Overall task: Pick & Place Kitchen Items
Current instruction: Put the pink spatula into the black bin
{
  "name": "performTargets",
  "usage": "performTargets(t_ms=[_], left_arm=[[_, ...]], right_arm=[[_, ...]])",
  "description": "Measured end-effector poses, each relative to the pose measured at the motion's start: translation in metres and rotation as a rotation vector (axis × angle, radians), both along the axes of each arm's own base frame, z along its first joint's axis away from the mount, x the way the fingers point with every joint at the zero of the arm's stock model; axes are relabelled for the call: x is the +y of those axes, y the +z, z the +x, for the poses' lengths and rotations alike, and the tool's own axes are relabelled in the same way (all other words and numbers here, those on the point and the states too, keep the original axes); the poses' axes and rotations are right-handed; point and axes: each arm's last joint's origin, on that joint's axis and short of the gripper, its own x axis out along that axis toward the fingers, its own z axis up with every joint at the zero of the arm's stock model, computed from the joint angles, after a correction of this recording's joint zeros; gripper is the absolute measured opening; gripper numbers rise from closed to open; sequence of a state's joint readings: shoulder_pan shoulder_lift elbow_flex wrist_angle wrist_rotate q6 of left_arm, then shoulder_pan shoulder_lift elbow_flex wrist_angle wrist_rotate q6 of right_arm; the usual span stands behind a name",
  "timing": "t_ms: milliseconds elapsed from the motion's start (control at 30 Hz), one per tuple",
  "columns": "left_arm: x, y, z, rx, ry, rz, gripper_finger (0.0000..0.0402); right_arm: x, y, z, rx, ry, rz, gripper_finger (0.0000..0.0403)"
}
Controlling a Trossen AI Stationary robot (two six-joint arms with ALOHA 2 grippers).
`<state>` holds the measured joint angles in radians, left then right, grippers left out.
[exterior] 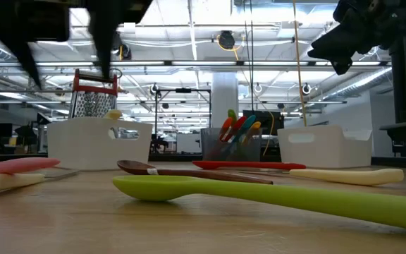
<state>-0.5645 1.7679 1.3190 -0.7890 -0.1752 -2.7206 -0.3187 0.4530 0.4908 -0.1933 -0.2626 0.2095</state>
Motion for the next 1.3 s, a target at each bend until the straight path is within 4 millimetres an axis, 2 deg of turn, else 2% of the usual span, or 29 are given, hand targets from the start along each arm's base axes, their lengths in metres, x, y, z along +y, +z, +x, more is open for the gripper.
performTargets(t_ms=[267, 667, 967, 1300], left_arm=[[0.000, -0.007, -0.012, 0.115, 0.001, 0.008, 0.0239], [0.004, -0.039, -0.020, 0.127, 0.007, -0.032, 0.0239], [0.006, -0.049, -0.027, 0.164, 0.008, -0.033, 0.0239], [0.006, -0.063, -0.027, 0.098, 0.003, -0.075, 0.0239]], right_arm=[[0.000, -0.002, 0.000, 0.017, 0.004, -0.011, 0.0105], [0.000, -0.001, 0.000, 0.014, 0.004, -0.009, 0.0105], [0.000, -0.001, 0.000, 0.013, 0.004, -0.008, 0.0105], [0.000, -0.001, 0.000, 0.013, 0.004, -0.008, 0.0105]])
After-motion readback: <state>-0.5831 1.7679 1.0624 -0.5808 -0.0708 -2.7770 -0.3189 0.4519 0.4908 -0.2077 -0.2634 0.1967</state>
